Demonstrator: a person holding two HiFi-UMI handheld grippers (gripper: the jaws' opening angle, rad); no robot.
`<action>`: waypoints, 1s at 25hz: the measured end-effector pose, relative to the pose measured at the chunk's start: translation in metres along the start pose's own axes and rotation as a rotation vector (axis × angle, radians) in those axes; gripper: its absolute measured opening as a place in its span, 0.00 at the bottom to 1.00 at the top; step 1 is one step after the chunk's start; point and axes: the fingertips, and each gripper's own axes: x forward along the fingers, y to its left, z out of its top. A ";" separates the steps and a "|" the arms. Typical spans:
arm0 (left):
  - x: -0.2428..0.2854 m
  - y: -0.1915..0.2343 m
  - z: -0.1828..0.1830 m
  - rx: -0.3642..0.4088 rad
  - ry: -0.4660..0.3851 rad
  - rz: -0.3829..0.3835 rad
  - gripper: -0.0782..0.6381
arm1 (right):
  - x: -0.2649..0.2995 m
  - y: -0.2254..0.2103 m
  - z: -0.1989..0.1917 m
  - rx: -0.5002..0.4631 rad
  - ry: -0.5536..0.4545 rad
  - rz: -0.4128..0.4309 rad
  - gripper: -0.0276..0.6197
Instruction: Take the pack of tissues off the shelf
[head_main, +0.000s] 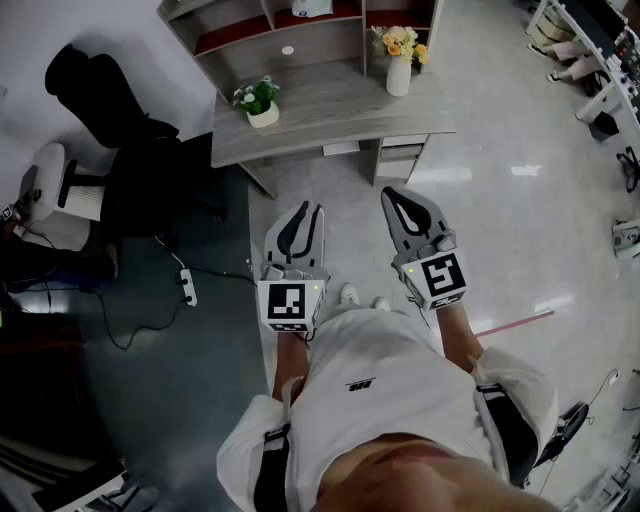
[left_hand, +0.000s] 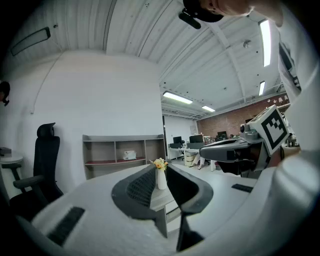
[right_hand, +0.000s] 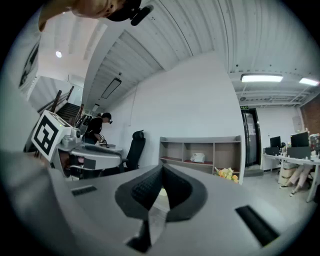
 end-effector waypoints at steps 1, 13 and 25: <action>0.001 0.005 -0.001 0.003 -0.001 0.001 0.23 | 0.005 0.000 -0.003 -0.003 0.008 -0.004 0.08; 0.016 0.068 -0.014 -0.015 0.001 -0.011 0.22 | 0.064 0.011 -0.016 0.007 0.070 -0.063 0.08; 0.053 0.097 -0.018 -0.012 -0.001 -0.059 0.22 | 0.099 -0.001 -0.017 -0.014 0.064 -0.113 0.08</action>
